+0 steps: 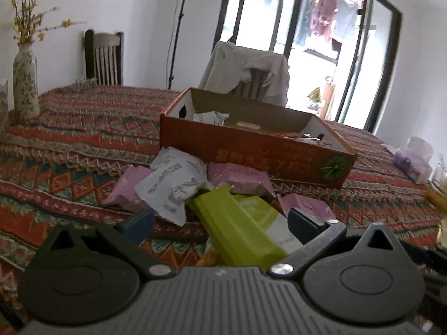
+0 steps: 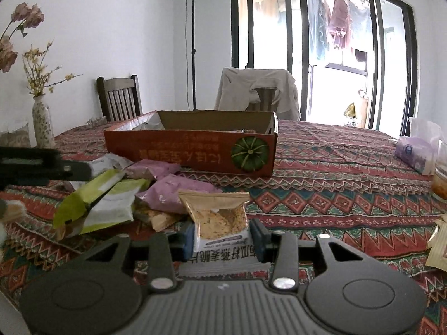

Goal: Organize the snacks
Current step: 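Grasp the green bar packet with the left gripper while right holds the cracker bag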

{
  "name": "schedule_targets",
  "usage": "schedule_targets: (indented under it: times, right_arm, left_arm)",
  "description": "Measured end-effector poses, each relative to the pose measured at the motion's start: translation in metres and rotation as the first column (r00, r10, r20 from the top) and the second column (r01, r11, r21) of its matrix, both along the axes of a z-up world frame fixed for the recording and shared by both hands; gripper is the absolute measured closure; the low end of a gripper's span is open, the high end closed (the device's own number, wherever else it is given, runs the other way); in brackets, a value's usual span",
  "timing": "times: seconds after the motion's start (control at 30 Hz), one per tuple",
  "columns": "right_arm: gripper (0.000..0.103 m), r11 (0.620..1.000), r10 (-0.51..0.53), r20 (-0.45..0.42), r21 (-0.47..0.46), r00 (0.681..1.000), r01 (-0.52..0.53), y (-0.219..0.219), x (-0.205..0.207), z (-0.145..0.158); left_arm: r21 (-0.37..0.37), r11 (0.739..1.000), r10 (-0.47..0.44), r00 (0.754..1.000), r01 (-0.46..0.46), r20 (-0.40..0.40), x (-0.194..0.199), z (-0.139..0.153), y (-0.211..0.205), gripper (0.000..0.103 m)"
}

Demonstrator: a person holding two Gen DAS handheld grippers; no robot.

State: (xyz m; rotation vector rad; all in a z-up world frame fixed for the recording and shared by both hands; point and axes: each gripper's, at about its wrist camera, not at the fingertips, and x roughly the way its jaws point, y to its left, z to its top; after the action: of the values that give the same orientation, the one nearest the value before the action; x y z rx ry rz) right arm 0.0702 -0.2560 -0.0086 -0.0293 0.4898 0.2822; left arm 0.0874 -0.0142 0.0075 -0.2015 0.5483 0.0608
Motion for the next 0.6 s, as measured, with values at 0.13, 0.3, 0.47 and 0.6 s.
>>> schedule_targets:
  times: [0.13, 0.3, 0.47, 0.6]
  right_arm:
    - [0.063, 1.000, -0.001, -0.006, 0.007, 1.000, 0.002, -0.002, 0.001, -0.002]
    - [0.062, 1.000, 0.001, -0.013, 0.019, 1.000, -0.001, -0.005, 0.002, -0.005]
    - [0.062, 1.000, 0.002, -0.021, 0.029, 1.000, -0.001, -0.008, 0.005, -0.008]
    - [0.062, 0.999, 0.003, -0.026, 0.034, 1.000, -0.002, -0.009, 0.006, -0.010]
  left_arm:
    - [0.007, 0.999, 0.038, 0.998, -0.037, -0.041, 0.017, -0.005, -0.007, 0.001]
    - [-0.004, 1.000, 0.029, 0.995, -0.029, -0.095, 0.023, -0.017, -0.005, 0.034]
    - [-0.035, 0.999, -0.008, 0.996, 0.005, -0.085, 0.012, -0.018, 0.004, 0.052]
    - [-0.081, 0.996, -0.036, 0.996, 0.030, -0.078, 0.004, -0.018, 0.017, 0.062]
